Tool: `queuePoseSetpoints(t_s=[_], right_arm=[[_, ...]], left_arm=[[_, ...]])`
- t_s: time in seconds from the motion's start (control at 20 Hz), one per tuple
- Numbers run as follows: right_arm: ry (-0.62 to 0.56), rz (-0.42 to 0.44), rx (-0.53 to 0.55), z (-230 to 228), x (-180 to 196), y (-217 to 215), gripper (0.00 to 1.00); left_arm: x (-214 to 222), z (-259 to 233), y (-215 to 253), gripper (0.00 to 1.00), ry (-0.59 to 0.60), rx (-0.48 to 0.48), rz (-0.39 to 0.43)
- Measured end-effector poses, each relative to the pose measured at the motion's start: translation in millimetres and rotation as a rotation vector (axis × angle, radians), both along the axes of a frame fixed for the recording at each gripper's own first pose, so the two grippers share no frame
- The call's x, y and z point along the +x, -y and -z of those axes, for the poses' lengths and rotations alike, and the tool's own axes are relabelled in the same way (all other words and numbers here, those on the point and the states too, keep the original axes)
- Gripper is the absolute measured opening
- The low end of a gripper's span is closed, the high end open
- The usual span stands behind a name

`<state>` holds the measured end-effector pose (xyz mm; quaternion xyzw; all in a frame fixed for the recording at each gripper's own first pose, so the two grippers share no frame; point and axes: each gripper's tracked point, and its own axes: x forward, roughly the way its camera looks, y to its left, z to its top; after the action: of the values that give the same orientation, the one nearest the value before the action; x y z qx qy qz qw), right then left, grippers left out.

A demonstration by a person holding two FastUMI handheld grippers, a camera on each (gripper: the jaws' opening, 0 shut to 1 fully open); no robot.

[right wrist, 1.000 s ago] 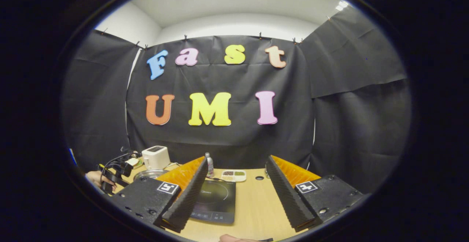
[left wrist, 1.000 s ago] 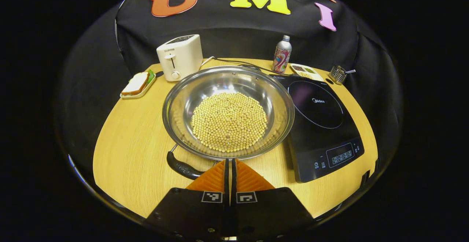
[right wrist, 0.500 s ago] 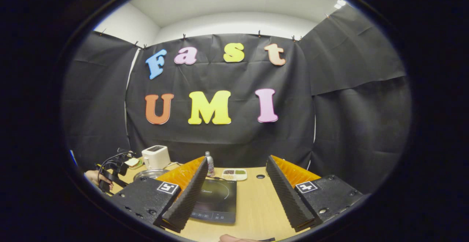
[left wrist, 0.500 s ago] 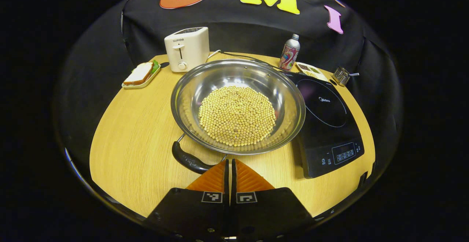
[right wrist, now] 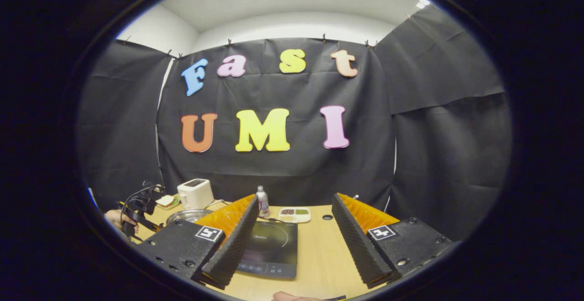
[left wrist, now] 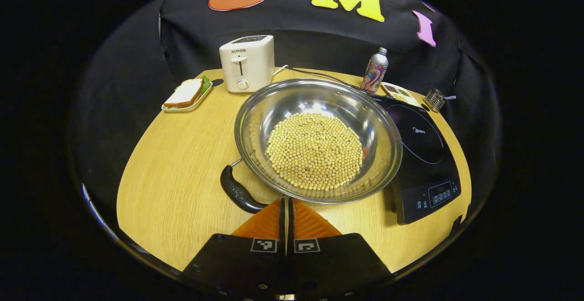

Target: First push the handle of the pot to place it horizontally, then grasp the pot with both hands and set it on the induction cooktop.

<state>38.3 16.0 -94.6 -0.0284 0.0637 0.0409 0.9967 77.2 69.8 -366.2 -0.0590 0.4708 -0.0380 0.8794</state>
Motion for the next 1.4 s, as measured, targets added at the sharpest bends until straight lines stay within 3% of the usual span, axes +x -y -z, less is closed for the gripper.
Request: queuePoseSetpoints(t_s=[0.05, 0.3, 0.35, 0.4, 0.5, 0.9, 1.4], right_arm=[[0.0, -0.003, 0.001, 0.1, 0.7, 0.3, 0.96], [0.037, 0.007, 0.015, -16.8, 7.9, 1.0, 1.0], [0.044, 0.007, 0.019, -19.8, 9.0, -0.6, 0.96], [0.049, 0.009, 0.021, -22.8, 9.2, -2.1, 0.96], [0.059, 0.009, 0.027, -26.7, 9.4, -4.9, 1.0], [0.104, 0.045, 0.026, -30.6, 11.6, -14.2, 0.96], [0.035, 0.052, 0.029, 2.3, 28.6, -40.2, 1.0]], left_arm=[[1.8, 2.5, -4.5, 0.0, -0.005, 0.009, -0.009], [13.6, 11.1, -24.6, 0.0, -0.024, 0.013, -0.061], [15.7, 11.2, -29.1, 0.1, -0.03, 0.012, -0.065], [20.0, 12.6, -34.2, 0.0, -0.033, 0.016, -0.067], [26.2, 15.2, -43.5, 0.0, -0.04, 0.017, -0.081], [56.7, 18.2, -70.2, 0.0, -0.046, 0.007, -0.12], [89.5, 21.2, -84.6, 0.0, -0.028, 0.033, -0.145]])
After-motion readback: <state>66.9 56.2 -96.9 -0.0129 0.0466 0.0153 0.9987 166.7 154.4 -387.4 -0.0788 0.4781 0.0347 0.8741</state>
